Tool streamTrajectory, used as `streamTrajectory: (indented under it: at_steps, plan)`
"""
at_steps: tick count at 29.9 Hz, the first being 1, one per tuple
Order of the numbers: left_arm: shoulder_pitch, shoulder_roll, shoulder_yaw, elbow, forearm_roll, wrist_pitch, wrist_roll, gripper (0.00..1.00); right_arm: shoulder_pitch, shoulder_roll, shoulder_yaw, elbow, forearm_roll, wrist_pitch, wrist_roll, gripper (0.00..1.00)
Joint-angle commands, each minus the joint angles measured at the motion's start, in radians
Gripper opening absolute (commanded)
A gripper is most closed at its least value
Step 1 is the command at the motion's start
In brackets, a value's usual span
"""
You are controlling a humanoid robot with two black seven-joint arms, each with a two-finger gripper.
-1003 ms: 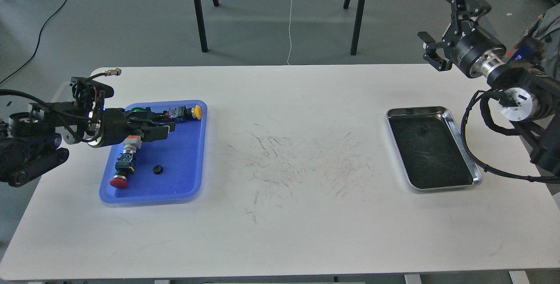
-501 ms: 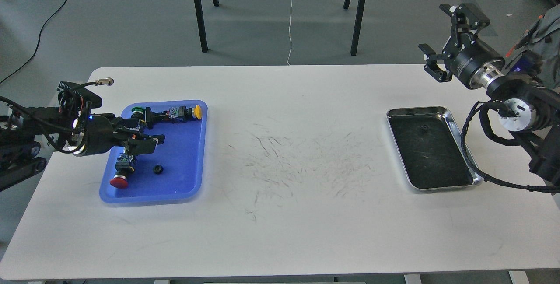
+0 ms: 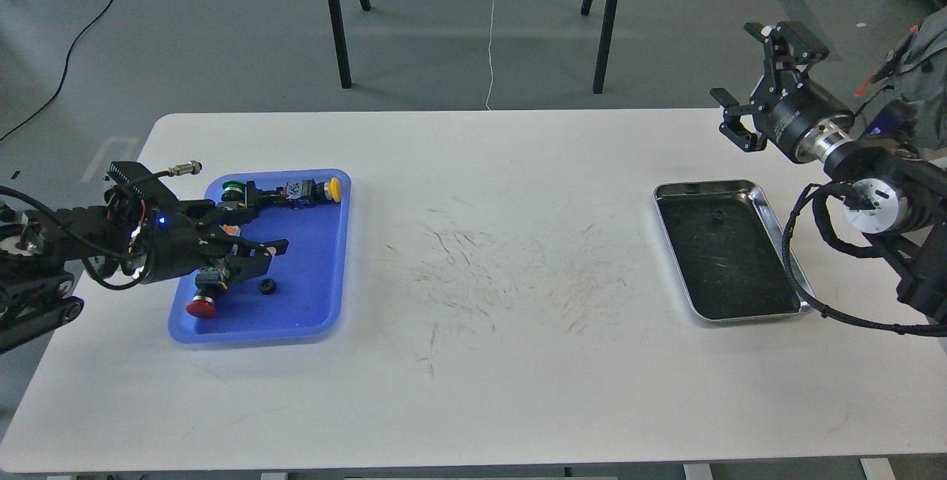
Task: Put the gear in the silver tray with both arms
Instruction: 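Position the left gripper around the black gear in the blue tray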
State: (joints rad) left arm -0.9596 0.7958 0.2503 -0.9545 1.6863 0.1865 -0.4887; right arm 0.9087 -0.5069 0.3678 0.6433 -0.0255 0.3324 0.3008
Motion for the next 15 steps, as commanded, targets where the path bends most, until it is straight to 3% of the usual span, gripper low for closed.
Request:
streamTrajectory:
  at_steps: [1,15]
  plan:
    - [0.004,0.000,0.004,-0.001,0.048,0.036,0.000,0.71,-0.004,-0.001,0.000,0.001,-0.001,0.000,0.000,0.98]
    - [0.028,0.010,0.055,-0.021,0.108,0.048,0.000,0.70,-0.007,0.001,-0.003,0.006,-0.001,-0.009,0.000,0.98]
